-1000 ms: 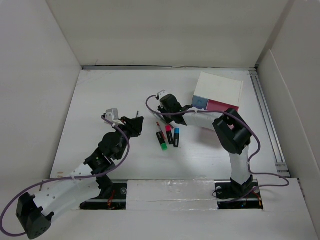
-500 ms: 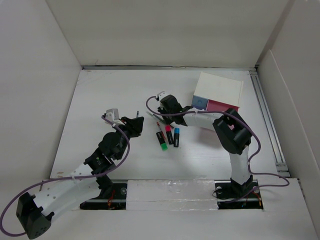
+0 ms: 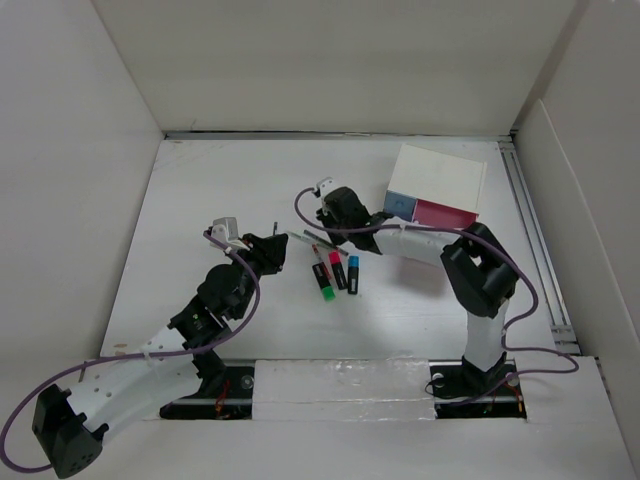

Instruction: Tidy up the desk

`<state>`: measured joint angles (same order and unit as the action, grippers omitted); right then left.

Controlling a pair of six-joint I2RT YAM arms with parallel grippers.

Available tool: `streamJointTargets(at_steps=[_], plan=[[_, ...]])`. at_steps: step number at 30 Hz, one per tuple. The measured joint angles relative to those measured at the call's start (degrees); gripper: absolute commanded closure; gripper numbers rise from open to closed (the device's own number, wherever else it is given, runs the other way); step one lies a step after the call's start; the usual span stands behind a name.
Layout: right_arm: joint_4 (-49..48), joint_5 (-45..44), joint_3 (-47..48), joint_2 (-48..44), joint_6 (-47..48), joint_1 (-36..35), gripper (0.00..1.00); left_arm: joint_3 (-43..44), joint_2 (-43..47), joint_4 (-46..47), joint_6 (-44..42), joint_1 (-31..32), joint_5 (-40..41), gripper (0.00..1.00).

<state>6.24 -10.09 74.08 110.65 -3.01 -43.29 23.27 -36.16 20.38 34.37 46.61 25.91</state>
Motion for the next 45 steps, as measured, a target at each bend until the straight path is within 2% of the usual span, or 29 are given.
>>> streamJointTargets(at_steps=[5, 15, 26, 29, 31, 33, 37, 39, 40, 45], plan=[[-1.07, 0.31, 0.07, -1.57, 0.2, -1.05, 0.73, 0.0, 0.0, 0.0, 0.0, 0.0, -0.02, 0.83], [-0.52, 0.66, 2.01, 4.59, 1.07, -1.79, 0.7, -0.02, 0.0, 0.0, 0.0, 0.0, 0.0, 0.83], [-0.5, 0.66, 2.82, 5.09, 1.27, -1.14, 0.72, -0.02, 0.0, 0.0, -0.02, 0.0, 0.0, 0.83], [-0.61, 0.66, 2.82, 5.09, 1.42, -1.14, 0.7, -0.02, 0.0, 0.0, 0.0, 0.0, 0.0, 0.83], [-0.59, 0.63, 2.82, 5.07, 1.9, -0.83, 0.61, 0.0, -0.02, 0.0, 0.0, 0.0, 0.0, 0.83], [-0.39, 0.66, 3.06, 4.98, 2.75, -0.37, 0.56, 0.0, -0.02, 0.02, 0.0, 0.0, 0.0, 0.83], [0.63, 1.07, 6.69, 5.31, 4.13, 2.71, 0.39, -0.02, -0.09, 0.02, 0.0, 0.0, 0.0, 0.83], [0.83, 1.09, 11.08, 6.67, 4.7, 5.03, 0.35, 0.0, -0.11, 0.02, -0.02, 0.0, 0.0, 0.83], [1.03, 1.09, 13.97, 8.0, 4.9, 6.12, 0.31, 0.0, -0.11, 0.02, -0.02, 0.0, 0.02, 0.83], [2.64, 1.27, 30.62, 18.45, 5.62, 10.32, 0.16, 0.0, -0.55, 0.15, -0.02, 0.0, 0.02, 0.83]])
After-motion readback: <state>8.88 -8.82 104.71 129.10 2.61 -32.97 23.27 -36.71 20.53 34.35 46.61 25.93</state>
